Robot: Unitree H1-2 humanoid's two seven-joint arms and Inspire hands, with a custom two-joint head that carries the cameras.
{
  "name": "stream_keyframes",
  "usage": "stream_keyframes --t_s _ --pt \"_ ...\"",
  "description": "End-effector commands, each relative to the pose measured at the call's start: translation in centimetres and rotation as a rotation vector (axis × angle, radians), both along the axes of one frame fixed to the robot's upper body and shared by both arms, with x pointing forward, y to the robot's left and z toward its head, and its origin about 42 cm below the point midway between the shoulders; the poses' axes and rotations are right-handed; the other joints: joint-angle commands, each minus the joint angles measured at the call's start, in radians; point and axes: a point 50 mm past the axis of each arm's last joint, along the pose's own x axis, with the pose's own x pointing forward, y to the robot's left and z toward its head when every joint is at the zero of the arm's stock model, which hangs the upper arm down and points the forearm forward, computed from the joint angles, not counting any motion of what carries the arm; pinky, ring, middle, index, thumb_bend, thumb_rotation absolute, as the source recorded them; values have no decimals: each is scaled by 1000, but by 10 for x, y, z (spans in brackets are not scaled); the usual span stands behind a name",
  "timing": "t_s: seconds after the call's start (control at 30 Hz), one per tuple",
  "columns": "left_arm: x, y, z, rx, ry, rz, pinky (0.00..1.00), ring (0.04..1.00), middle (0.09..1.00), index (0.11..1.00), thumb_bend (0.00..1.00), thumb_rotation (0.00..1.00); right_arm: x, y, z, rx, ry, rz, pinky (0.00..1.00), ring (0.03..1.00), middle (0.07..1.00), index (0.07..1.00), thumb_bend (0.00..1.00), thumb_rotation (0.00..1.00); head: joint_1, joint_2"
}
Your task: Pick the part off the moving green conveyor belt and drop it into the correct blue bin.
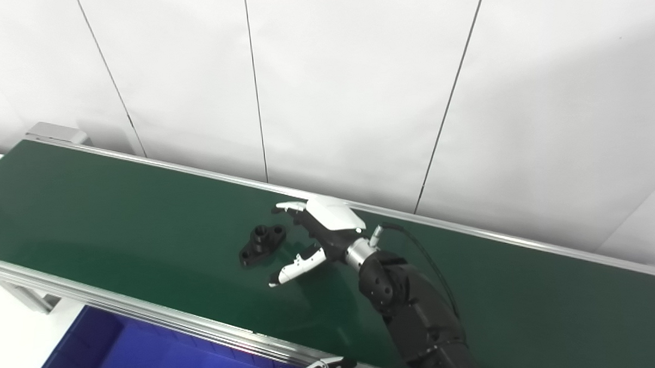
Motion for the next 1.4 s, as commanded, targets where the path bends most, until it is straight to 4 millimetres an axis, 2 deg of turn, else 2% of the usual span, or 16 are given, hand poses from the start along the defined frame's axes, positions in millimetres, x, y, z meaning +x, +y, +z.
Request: stream_keyframes --t_s 0.0,0.13,0.33,0.53,0.67,0.97,1.13,1.2,1.37 --pt "-16 -69 25 -160 -18 -43 752 825 839 805 1000 952 1 24 33 96 -100 30 468 636 766 781 1000 555 -7 4" --pt "-15 -67 23 -152 -14 -51 758 827 840 803 1000 951 2 19 29 101 -109 36 440 596 737 757 1000 559 -8 0" --pt "-11 -74 23 -145 -32 -48 755 822 835 802 1000 959 9 20 28 40 -136 51 487 645 779 779 1000 523 15 -4" --pt "-12 -79 25 -156 -33 -39 752 820 834 800 1000 961 13 26 31 20 -151 40 418 557 716 774 1000 504 16 1" --pt "-16 -80 27 -169 -26 -38 760 823 837 801 1000 956 14 31 35 25 -161 28 341 473 638 743 1000 442 14 9" --pt "-18 -80 29 -174 -36 -41 772 830 845 805 1000 956 12 35 31 44 -115 25 271 406 608 741 1000 387 16 12" --pt "-21 -79 30 -175 -33 -41 766 829 843 804 1000 952 12 32 29 83 -153 45 293 414 590 648 1000 384 11 10" --pt "-22 -79 30 -177 -32 -44 769 831 846 806 1000 949 13 31 29 70 -188 52 318 428 564 583 988 425 11 12" --pt "-22 -81 31 -176 -38 -45 762 829 846 804 1000 947 13 27 24 8 -282 75 309 414 538 543 986 429 13 15"
